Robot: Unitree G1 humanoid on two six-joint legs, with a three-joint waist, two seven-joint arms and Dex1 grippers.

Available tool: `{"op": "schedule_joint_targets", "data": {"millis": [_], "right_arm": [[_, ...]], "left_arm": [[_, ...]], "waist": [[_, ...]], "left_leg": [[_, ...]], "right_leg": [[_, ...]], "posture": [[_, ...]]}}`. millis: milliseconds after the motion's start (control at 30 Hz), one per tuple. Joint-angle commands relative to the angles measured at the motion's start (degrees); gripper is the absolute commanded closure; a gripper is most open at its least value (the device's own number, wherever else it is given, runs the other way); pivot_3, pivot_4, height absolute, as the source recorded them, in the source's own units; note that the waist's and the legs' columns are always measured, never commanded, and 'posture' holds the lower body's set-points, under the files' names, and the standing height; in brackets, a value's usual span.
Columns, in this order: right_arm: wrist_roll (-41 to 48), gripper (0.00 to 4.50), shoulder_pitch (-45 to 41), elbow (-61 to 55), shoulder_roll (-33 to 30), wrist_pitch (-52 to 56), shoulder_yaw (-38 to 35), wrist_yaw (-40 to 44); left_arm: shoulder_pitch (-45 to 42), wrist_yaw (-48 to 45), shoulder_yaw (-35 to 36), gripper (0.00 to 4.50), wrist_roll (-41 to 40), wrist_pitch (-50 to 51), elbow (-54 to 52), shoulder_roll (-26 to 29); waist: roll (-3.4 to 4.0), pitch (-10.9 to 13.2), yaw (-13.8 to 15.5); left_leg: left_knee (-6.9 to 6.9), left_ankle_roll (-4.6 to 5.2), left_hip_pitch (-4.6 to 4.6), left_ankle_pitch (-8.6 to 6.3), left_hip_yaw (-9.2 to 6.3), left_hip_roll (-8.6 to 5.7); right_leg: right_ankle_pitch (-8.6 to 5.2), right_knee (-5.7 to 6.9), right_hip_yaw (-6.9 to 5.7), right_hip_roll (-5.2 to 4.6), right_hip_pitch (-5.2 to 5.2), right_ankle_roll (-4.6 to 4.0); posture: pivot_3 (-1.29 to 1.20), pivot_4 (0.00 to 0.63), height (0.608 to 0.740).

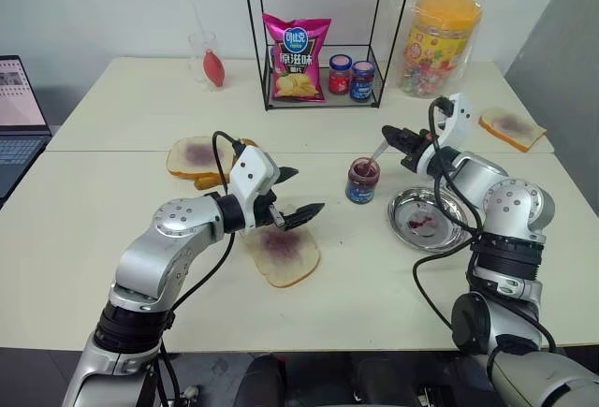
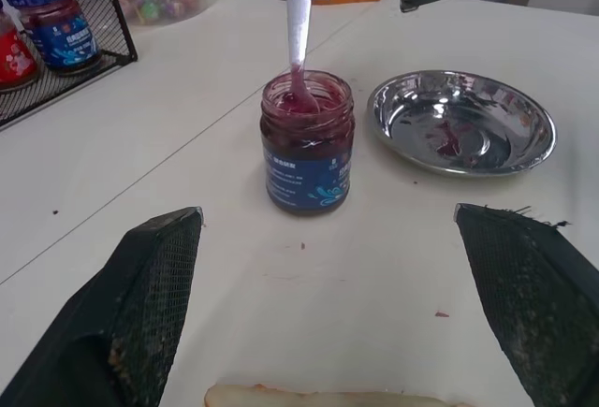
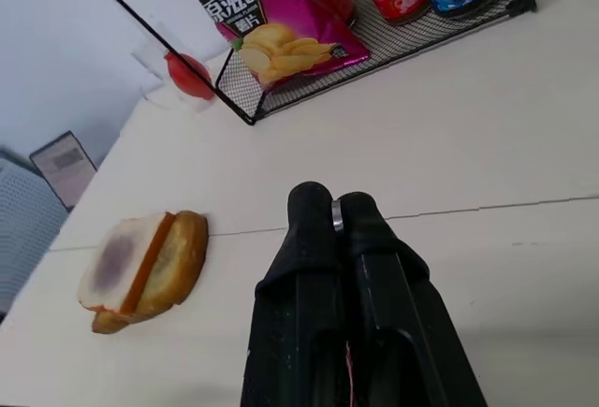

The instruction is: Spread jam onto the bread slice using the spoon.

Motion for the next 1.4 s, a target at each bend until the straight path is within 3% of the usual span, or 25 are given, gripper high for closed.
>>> {"op": "schedule_joint_targets", "data": {"millis": [33,333,867,1400], "right_arm": [[4.1,4.46,-2.3,-0.9,0.8,1.0,-3.7,-2.6],[8.6,4.46,-2.0,-1.4,2.6,2.5,-7.8,-7.5],[9.3,4.46,-1.5,-2.7,-1.2,0.9,-4.9,-6.9],[13.2,4.46,-2.0,-3.0,-1.4,0.2,-7.2,-9.7]], "left_arm": [[-1.3,-0.3,0.8,0.00,-0.4,-1.0,-0.6,0.0],[-1.9,-1.5,1.2,0.00,-1.0,-0.9,-0.2,0.5],[-2.8,-3.5,1.4,0.00,-0.9,-1.1,0.6,1.5],[-5.6,-6.0,1.3,0.00,-1.5,-1.7,2.4,1.5]], "waist": [[0.00,0.0,0.0],[0.02,0.0,-0.1],[0.04,0.0,-0.1],[0.04,0.0,-0.1]], "left_leg": [[0.00,0.00,0.00,0.00,0.00,0.00],[-0.02,0.00,-0.01,0.00,0.01,0.00],[-0.04,0.01,-0.03,0.00,0.02,0.00],[-0.06,0.01,-0.08,0.00,0.03,0.00]], "right_leg": [[0.00,0.00,0.00,0.00,0.00,0.00],[0.00,-0.01,0.00,0.00,-0.03,0.01],[-0.04,-0.04,0.00,0.01,-0.04,0.06],[-0.06,-0.06,0.01,0.01,-0.09,0.06]], "posture": [[0.00,0.150,0.740],[0.00,0.150,0.740],[0.00,0.150,0.740],[0.00,0.150,0.740]]}}
